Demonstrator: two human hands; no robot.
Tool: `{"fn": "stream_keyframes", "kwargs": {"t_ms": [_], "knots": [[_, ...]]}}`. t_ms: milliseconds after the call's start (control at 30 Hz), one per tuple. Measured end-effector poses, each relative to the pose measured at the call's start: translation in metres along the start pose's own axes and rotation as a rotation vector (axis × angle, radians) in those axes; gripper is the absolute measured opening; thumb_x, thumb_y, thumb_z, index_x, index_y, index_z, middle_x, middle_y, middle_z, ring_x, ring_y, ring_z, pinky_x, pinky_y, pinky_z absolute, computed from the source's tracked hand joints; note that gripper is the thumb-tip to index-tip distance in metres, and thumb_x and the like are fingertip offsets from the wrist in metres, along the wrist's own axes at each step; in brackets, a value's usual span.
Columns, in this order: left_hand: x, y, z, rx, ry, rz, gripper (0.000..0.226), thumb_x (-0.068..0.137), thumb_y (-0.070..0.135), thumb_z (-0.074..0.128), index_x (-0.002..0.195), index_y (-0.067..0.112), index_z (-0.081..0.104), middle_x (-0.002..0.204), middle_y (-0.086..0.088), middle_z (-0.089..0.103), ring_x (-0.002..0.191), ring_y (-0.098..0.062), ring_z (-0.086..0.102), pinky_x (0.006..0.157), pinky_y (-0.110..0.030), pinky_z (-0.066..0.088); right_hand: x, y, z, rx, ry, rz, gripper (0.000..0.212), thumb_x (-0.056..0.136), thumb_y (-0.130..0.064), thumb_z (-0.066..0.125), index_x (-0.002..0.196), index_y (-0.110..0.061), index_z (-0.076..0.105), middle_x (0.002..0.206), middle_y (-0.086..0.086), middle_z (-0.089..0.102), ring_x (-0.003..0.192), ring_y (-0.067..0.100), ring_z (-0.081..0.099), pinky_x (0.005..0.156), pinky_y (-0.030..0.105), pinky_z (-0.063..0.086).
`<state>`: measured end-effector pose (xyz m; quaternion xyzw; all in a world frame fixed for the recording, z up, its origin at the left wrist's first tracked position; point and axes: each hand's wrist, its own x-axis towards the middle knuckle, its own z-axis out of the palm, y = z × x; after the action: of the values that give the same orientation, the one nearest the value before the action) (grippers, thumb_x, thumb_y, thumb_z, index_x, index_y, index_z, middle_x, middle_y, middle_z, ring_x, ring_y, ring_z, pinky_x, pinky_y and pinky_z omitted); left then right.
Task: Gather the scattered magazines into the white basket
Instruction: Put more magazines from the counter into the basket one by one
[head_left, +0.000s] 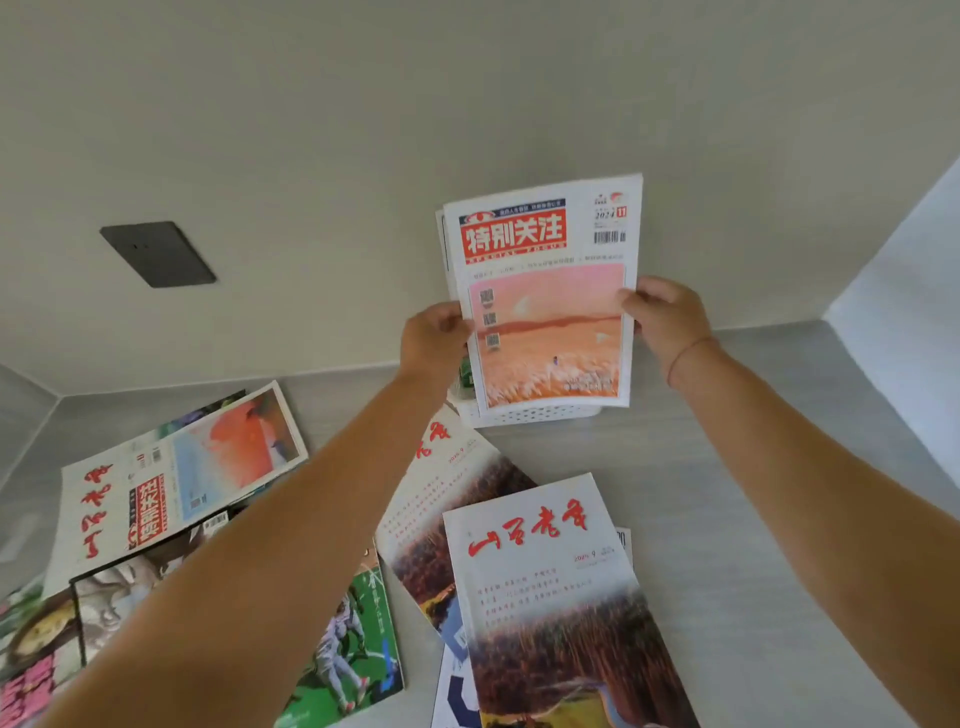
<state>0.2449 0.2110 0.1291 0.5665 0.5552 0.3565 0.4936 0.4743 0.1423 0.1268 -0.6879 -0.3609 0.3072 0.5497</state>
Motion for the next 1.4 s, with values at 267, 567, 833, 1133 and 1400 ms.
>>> {"fn": "stream_keyframes", "kwargs": {"t_ms": [267,567,833,1133,1400], "knots": [[0.059,-0.012,0.006,0.068,0.159,-0.043,0.016,0.09,0.013,0.057,0.088,0.023,0.07,0.086,0.008,0.069,0.066,-0.004,0.062,0.051,-0.012,0.044,0.05,0.013,0.034,-0.163,-0.033,0.03,0.013,0.088,-0.017,0.058,0.094,-0.014,0.069,0.089,0.007,0.069,0.074,0.019,0.061,0.07,0.029,0.055],[0.092,-0.056,0.02,0.081,0.227,-0.193,0.006,0.086,0.016,0.064,0.088,0.021,0.066,0.1,-0.002,0.073,0.085,-0.021,0.068,0.073,-0.028,0.053,0.071,0.063,0.053,-0.256,-0.025,0.16,0.021,0.088,-0.017,0.058,0.106,-0.012,0.067,0.1,0.007,0.071,0.086,0.025,0.069,0.084,0.04,0.056],[0.102,-0.054,0.024,0.094,0.23,-0.158,0.008,0.086,0.013,0.064,0.088,0.02,0.066,0.101,-0.003,0.073,0.083,-0.021,0.068,0.077,-0.03,0.055,0.084,0.061,0.052,-0.25,0.033,0.155,0.019,0.088,-0.017,0.058,0.104,-0.015,0.066,0.094,0.006,0.072,0.083,0.022,0.07,0.084,0.04,0.056],[0.088,-0.053,0.02,0.129,0.2,-0.148,0.024,0.086,0.019,0.064,0.11,0.014,0.062,0.098,0.004,0.063,0.089,-0.015,0.058,0.078,-0.023,0.045,0.065,0.058,0.053,-0.314,-0.004,0.187,0.032,0.084,-0.019,0.053,0.114,-0.015,0.062,0.107,0.004,0.069,0.091,0.02,0.063,0.072,0.025,0.05],[0.007,-0.1,-0.014,0.067,0.327,-0.2,0.03,0.085,0.022,0.064,0.113,0.014,0.059,0.104,0.0,0.063,0.091,-0.017,0.059,0.076,-0.029,0.049,-0.013,0.068,0.029,-0.234,0.128,0.141,0.013,0.083,-0.022,0.056,0.092,-0.019,0.065,0.098,0.005,0.069,0.087,0.02,0.063,0.08,0.036,0.054]]}}
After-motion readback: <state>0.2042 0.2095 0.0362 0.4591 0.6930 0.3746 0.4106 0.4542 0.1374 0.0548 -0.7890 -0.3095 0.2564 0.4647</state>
